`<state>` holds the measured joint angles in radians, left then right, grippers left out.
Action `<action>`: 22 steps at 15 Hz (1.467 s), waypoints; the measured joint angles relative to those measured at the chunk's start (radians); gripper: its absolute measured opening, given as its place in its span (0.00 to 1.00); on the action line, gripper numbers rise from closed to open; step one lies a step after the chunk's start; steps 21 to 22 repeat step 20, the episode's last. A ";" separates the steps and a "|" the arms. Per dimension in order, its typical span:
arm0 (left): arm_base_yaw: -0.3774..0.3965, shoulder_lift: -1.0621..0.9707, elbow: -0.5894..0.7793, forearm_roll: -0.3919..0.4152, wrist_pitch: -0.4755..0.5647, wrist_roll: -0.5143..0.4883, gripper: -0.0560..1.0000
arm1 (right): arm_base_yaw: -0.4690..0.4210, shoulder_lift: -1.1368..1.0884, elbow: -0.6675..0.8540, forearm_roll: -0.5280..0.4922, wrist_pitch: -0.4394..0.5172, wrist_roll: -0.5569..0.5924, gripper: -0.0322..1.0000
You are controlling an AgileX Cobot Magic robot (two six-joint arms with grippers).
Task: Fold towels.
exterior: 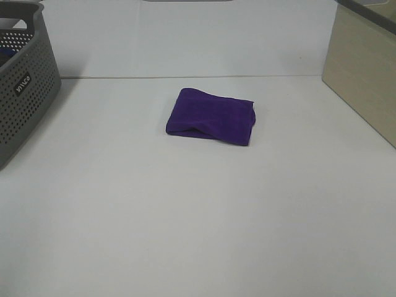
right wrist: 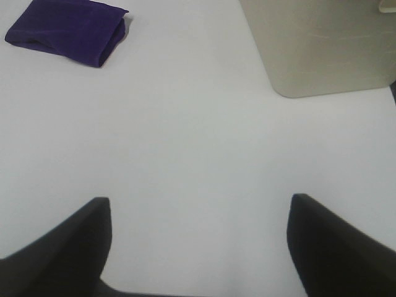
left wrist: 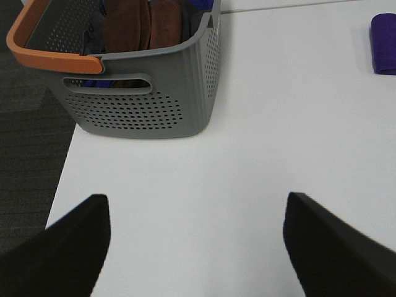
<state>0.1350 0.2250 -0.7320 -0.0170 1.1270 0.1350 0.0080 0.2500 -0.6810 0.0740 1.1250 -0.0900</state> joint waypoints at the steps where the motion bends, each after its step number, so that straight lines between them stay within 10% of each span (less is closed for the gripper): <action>1: 0.000 -0.068 0.036 0.000 0.005 0.000 0.73 | 0.000 -0.073 0.035 -0.002 -0.002 -0.025 0.78; 8: 0.000 -0.230 0.222 -0.159 -0.056 0.045 0.73 | 0.000 -0.255 0.176 -0.014 -0.053 -0.054 0.78; 22: 0.000 -0.230 0.224 -0.158 -0.075 0.046 0.73 | 0.000 -0.255 0.178 -0.021 -0.061 -0.054 0.78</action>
